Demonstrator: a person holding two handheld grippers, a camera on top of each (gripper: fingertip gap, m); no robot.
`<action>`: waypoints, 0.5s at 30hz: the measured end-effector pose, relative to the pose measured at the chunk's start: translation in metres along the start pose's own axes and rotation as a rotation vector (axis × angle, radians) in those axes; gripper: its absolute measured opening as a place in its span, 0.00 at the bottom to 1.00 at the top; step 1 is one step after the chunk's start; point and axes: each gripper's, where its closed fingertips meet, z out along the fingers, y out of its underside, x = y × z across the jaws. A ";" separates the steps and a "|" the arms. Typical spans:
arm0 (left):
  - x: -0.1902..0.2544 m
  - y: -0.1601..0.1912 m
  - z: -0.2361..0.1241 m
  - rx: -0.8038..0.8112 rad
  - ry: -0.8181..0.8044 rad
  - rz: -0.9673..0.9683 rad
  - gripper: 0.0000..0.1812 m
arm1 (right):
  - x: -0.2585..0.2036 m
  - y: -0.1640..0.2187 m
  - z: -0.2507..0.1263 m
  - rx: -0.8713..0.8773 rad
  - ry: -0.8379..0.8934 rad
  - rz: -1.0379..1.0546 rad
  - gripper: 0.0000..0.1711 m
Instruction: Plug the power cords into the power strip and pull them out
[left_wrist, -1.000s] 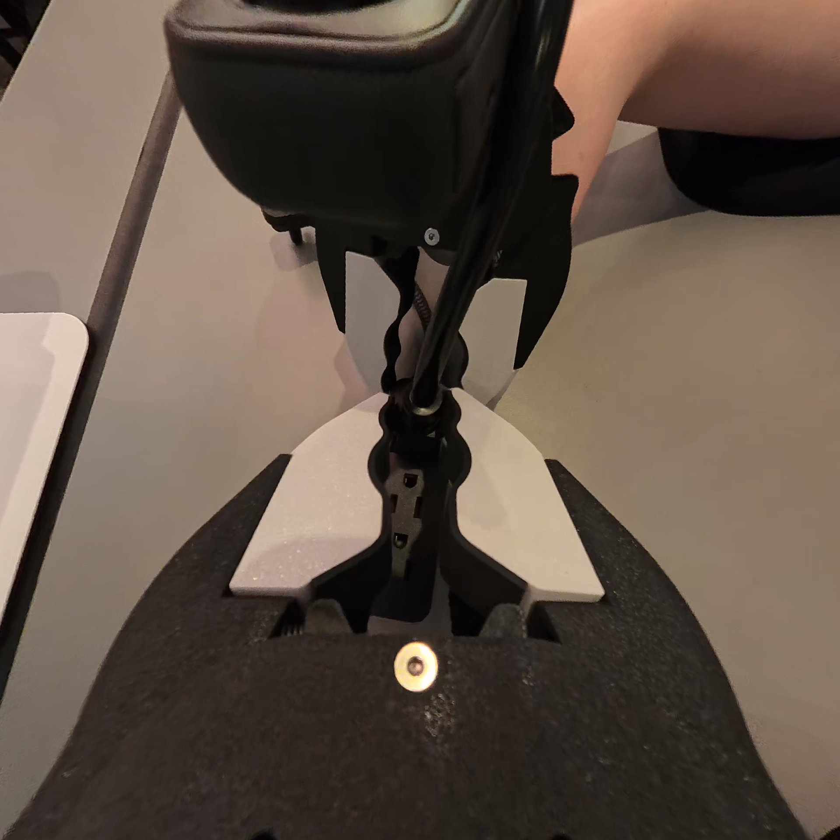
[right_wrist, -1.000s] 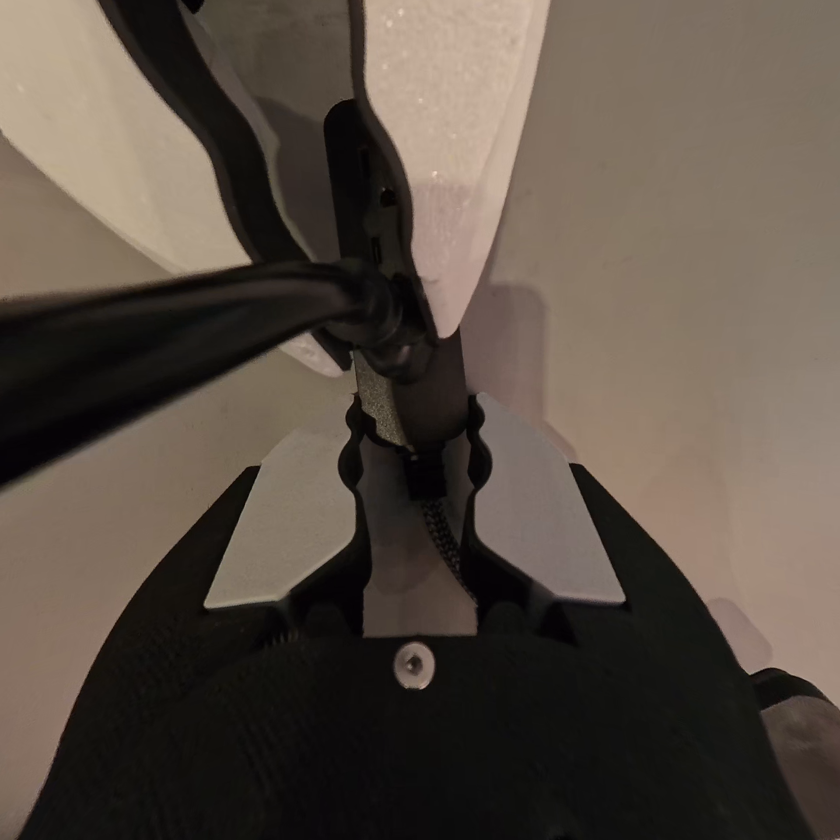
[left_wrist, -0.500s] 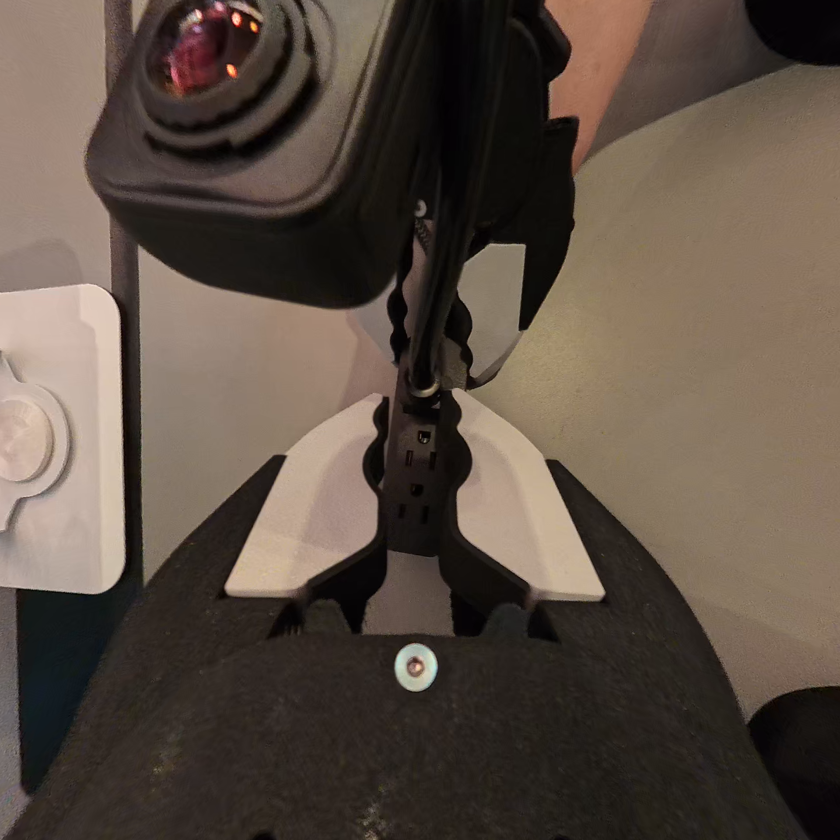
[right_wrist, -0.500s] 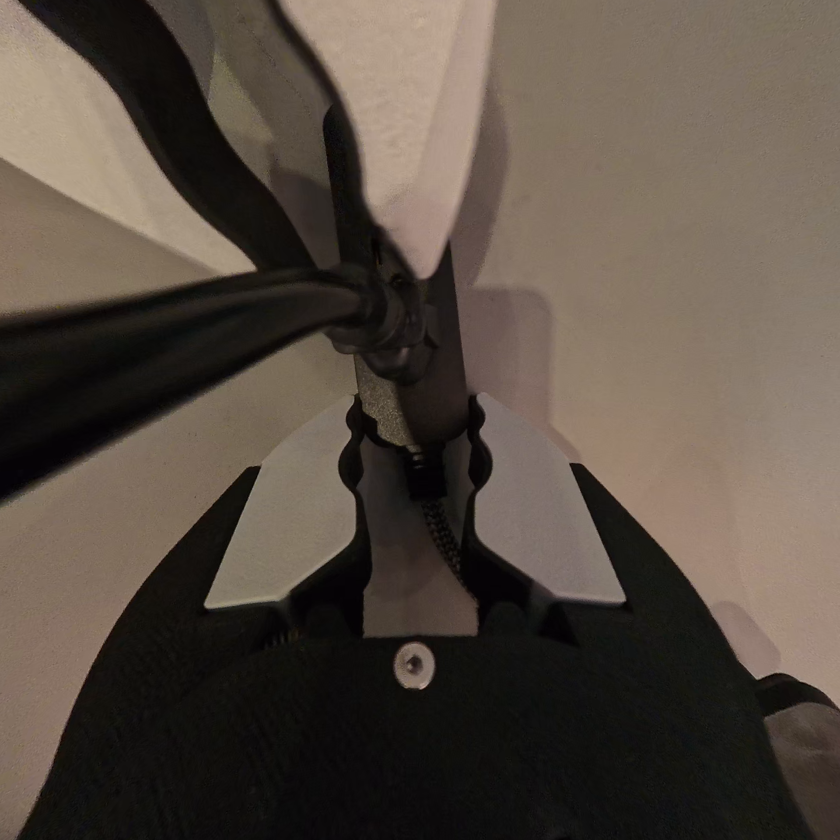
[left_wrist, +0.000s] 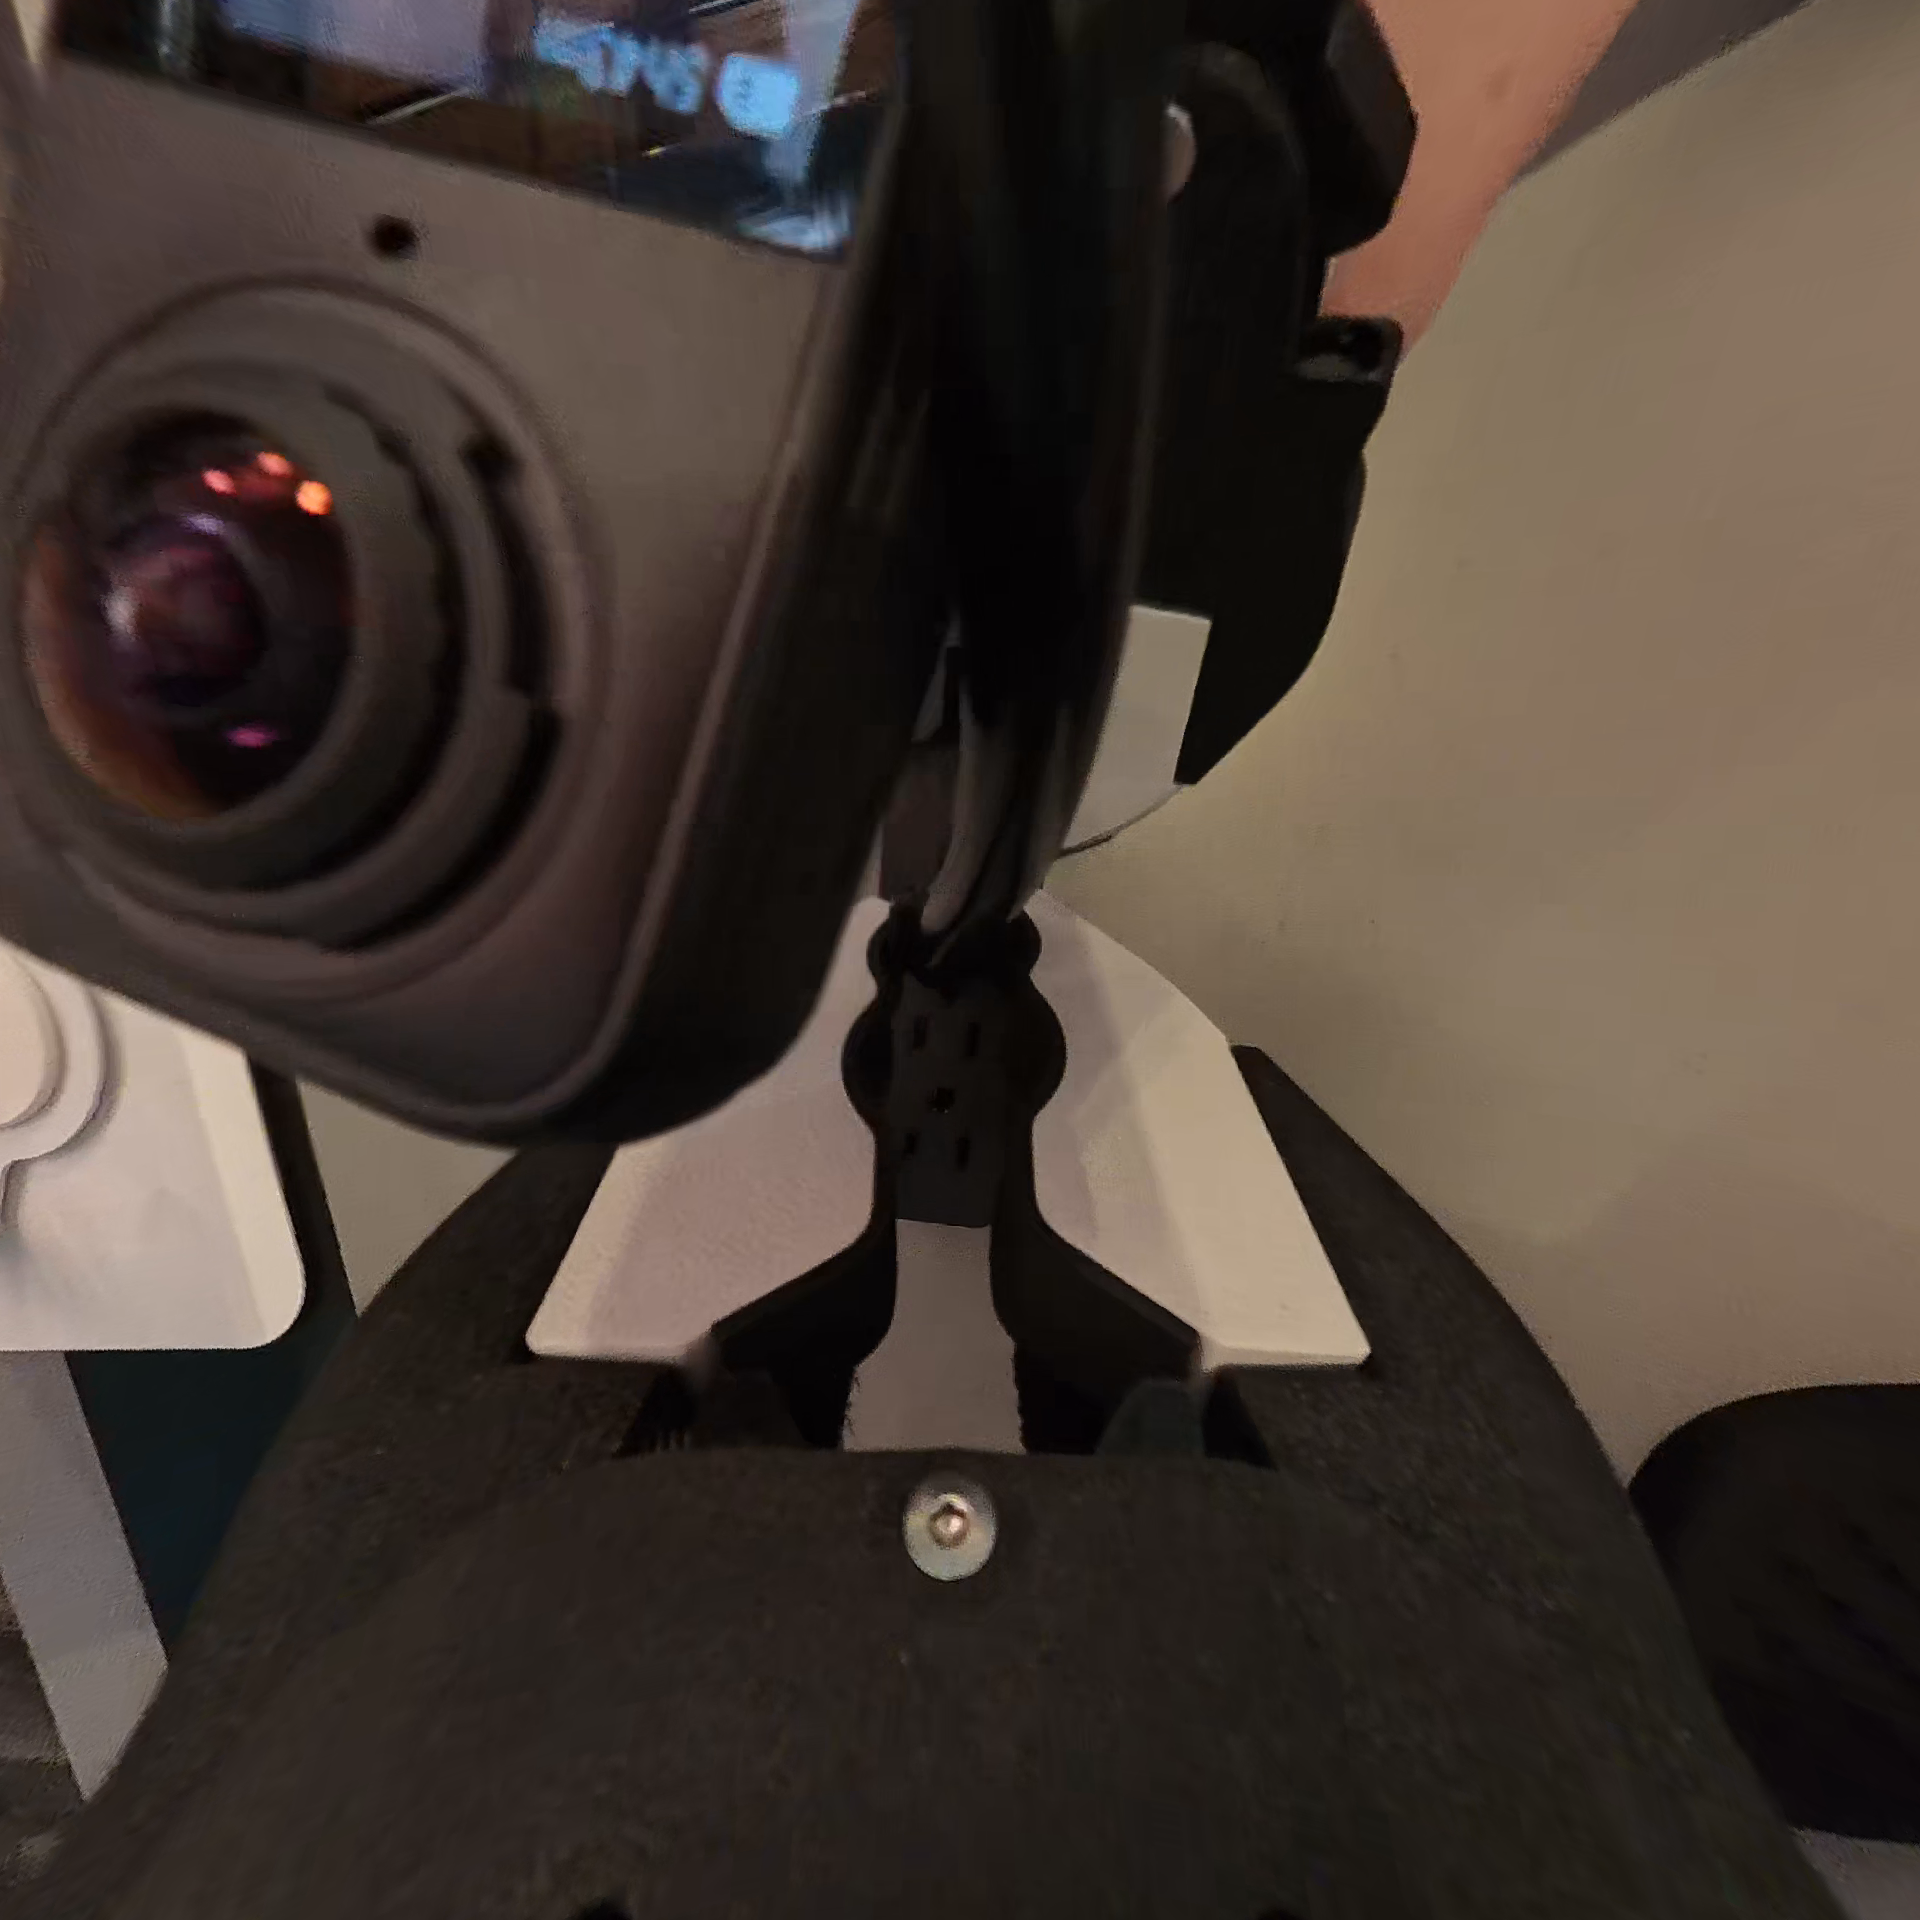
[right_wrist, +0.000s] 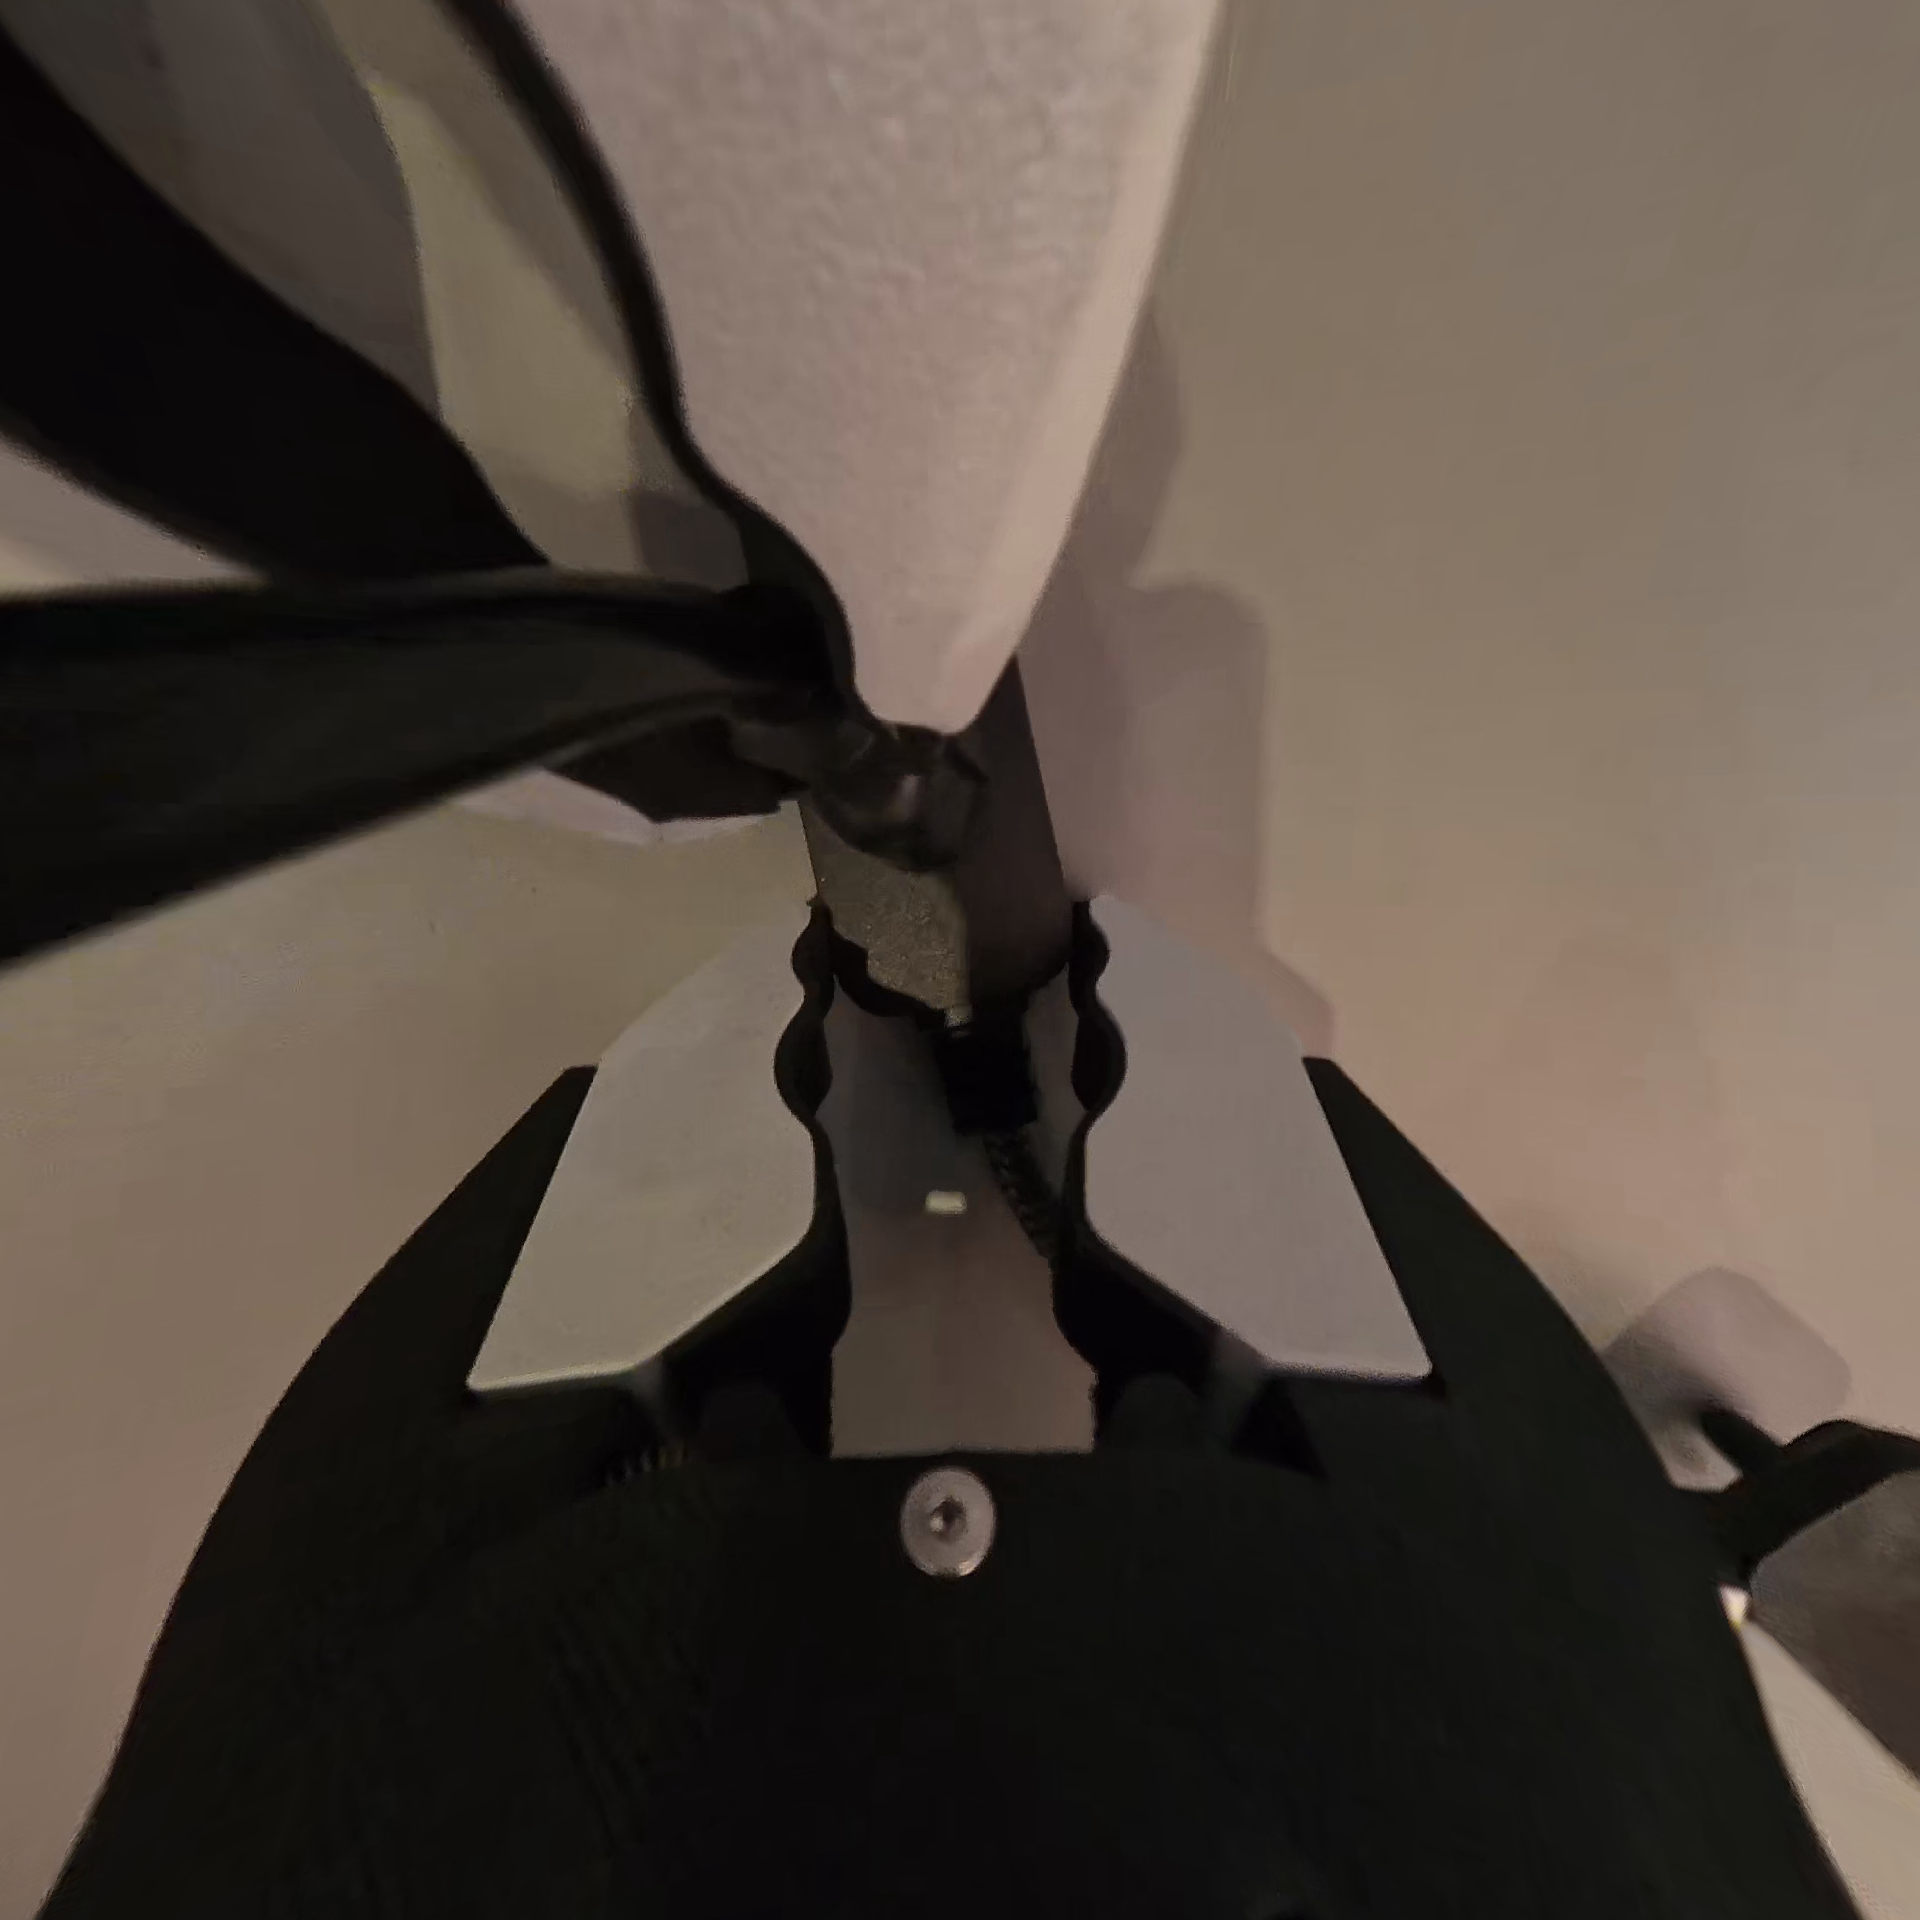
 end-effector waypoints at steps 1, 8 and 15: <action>0.000 0.001 0.000 0.001 -0.004 -0.001 0.09 | 0.000 -0.001 0.000 -0.001 0.008 0.037 0.26; -0.001 0.004 -0.001 0.018 0.009 -0.013 0.09 | 0.001 -0.004 -0.001 0.018 0.040 0.278 0.29; -0.003 0.010 -0.003 -0.103 0.035 0.058 0.09 | 0.000 -0.008 0.001 0.058 0.052 0.282 0.27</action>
